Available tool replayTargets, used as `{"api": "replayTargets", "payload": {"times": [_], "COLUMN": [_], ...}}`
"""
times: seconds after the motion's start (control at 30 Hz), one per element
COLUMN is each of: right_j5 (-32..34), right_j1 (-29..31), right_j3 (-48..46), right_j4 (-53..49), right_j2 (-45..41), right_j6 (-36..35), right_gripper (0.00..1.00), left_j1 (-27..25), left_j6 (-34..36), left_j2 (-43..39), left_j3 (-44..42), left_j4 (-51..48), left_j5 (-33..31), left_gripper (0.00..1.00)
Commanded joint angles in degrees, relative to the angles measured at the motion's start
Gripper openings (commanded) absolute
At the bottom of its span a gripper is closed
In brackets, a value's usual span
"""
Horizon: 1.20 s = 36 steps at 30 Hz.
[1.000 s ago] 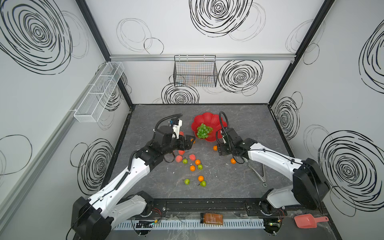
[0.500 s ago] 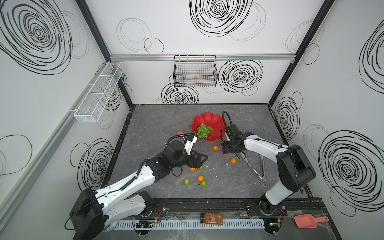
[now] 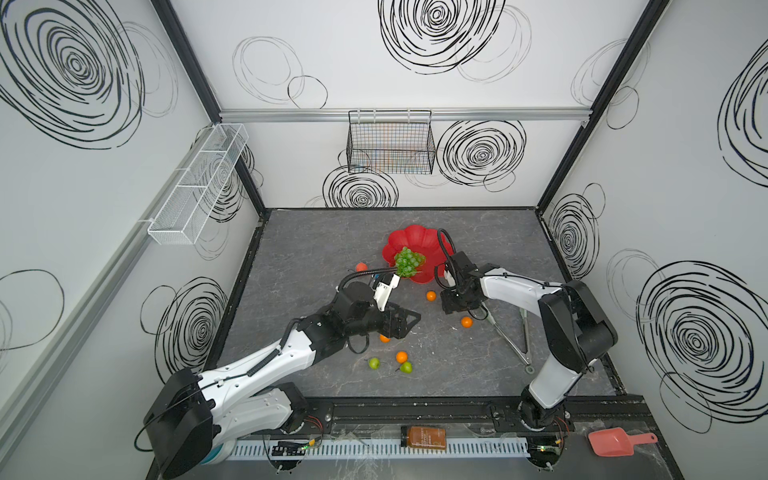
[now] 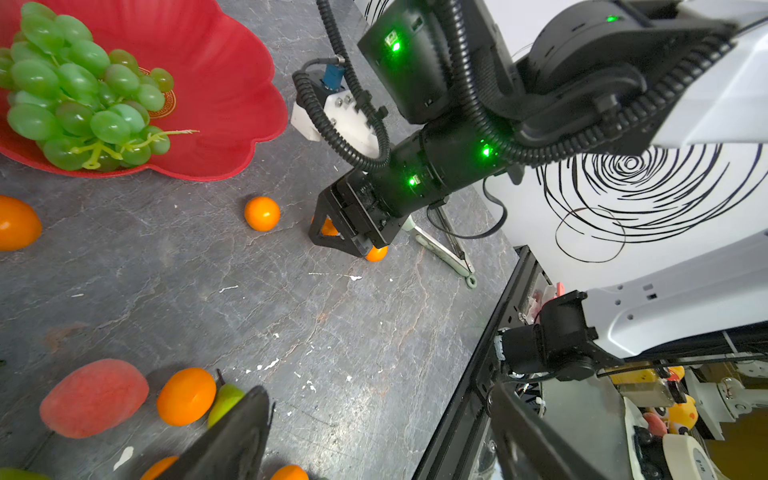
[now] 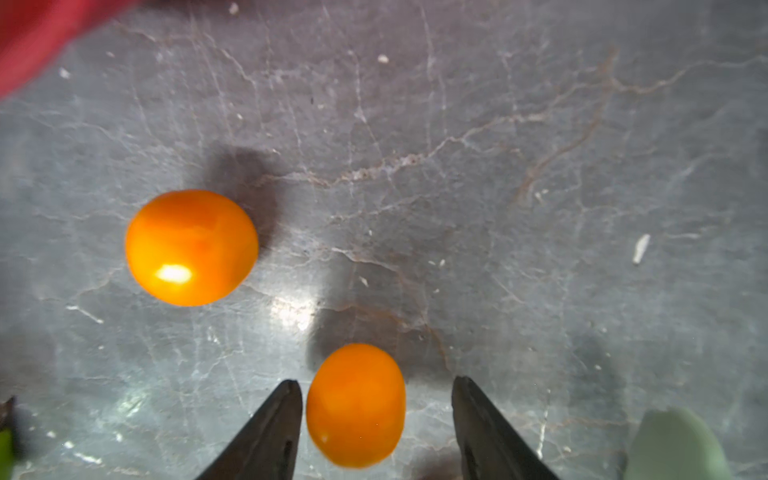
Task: Place and organize the fake fruits in the fruit bowl
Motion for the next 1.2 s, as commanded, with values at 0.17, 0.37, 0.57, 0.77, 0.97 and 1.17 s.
{"api": "replayTargets", "payload": {"times": [0.17, 0.37, 0.57, 0.77, 0.97, 1.17], "right_j5": [0.69, 0.89, 1.41, 1.99, 2.01, 1.6], "right_j1": [0.48, 0.79, 1.22, 1.94, 2.03, 1.93], "right_j3": [2.28, 2.61, 2.97, 2.63, 2.85, 2.49], "right_j4": [-2.08, -2.07, -2.41, -2.62, -2.99, -3.09], "right_j2": [2.24, 2.91, 3.3, 2.79, 2.13, -0.57], "right_j6": [-0.72, -0.66, -0.5, 0.23, 0.75, 1.27], "right_gripper": [0.56, 0.5, 0.47, 0.42, 0.41, 0.38], "left_j1": [-0.21, -0.17, -0.16, -0.16, 0.28, 0.96], "left_j6": [-0.09, -0.26, -0.6, -1.23, -0.97, -0.7], "left_j2": [-0.31, -0.85, -2.04, -3.37, -3.37, -3.3], "left_j3": [-1.01, -1.68, -2.98, -4.39, -4.34, -3.61], "left_j4": [2.9, 3.05, 3.87, 4.49, 4.5, 4.31], "left_j5": [0.74, 0.42, 0.14, 0.26, 0.57, 1.35], "left_gripper": [0.86, 0.86, 0.85, 0.85, 0.85, 0.85]}}
